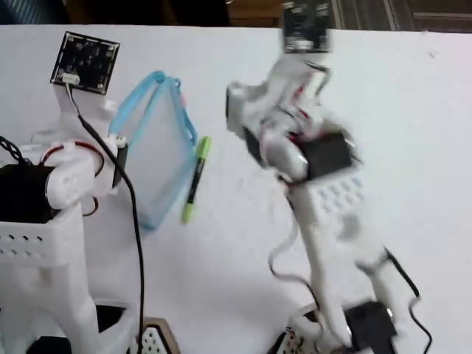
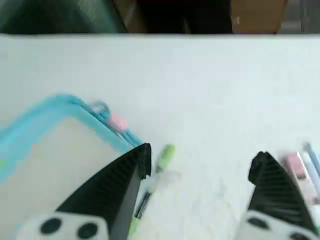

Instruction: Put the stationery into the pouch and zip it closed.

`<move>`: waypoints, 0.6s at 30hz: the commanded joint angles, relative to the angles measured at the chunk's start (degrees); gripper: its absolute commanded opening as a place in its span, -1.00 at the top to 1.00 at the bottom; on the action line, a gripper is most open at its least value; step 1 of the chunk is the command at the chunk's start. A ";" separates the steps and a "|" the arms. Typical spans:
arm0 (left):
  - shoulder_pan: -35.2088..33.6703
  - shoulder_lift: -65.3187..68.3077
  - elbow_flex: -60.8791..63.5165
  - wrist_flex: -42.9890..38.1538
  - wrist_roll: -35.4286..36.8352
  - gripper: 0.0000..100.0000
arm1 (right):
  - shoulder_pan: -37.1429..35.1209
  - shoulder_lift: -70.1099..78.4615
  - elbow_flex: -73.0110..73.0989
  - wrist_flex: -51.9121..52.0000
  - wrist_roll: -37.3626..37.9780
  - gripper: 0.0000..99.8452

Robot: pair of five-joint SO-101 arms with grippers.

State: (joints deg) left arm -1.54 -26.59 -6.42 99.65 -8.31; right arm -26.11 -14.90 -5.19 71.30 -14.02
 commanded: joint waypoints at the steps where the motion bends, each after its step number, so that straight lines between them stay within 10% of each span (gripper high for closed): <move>1: 0.13 3.30 0.88 0.18 -0.09 0.95 | 0.13 11.56 0.44 -1.36 0.09 0.37; 11: 0.13 3.56 0.88 0.18 0.00 0.95 | -5.76 52.53 -29.71 4.35 -11.87 0.39; 18: 0.04 3.56 0.88 0.18 0.00 0.95 | -8.84 73.63 -62.77 17.45 -16.18 0.75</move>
State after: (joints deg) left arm -1.54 -26.59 -6.42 99.56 -8.31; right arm -33.76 53.14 -53.36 85.45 -29.23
